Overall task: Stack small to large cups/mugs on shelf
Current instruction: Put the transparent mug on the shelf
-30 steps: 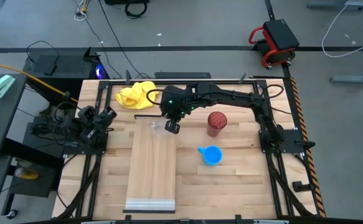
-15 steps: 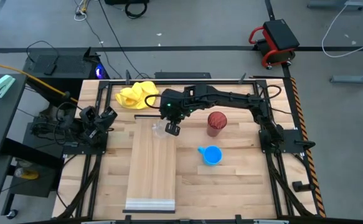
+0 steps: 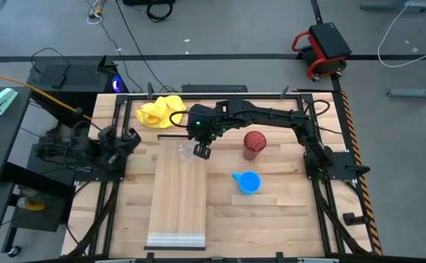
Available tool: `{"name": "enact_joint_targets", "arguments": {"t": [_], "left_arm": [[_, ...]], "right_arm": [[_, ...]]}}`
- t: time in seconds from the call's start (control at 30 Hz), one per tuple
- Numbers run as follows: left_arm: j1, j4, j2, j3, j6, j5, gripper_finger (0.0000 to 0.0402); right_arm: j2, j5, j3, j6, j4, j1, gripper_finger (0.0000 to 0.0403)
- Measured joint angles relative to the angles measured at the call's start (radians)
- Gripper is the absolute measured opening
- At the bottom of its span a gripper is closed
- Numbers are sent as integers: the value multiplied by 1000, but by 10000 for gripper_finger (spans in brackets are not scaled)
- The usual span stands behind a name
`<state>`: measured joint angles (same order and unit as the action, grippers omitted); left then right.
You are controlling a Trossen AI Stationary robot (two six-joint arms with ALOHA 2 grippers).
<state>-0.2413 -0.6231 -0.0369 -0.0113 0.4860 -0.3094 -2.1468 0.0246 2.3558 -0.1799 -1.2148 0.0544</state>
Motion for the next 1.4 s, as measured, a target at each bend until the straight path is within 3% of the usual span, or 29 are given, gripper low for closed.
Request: {"name": "enact_joint_targets", "arguments": {"t": [0.13, 0.23, 0.47, 0.63, 0.93, 1.4], "left_arm": [[0, 23, -61, -33, 4, 0, 51], [0, 103, -122, -125, -33, 17, 52], [1, 682, -345, -456, -134, -6, 53], [3, 906, -536, -616, -233, -15, 53], [22, 973, -761, -730, -289, -68, 64], [106, 974, -815, -742, -235, -21, 138]], "right_arm": [[0, 0, 0, 0, 2, 0, 4], [0, 0, 0, 0, 1, 0, 4], [0, -1, 0, -10, 0, 2, 4], [0, -2, 0, -27, 0, 4, 5], [0, -2, 0, -38, -10, 2, 5], [0, -8, 0, -32, -11, -4, 5]]}}
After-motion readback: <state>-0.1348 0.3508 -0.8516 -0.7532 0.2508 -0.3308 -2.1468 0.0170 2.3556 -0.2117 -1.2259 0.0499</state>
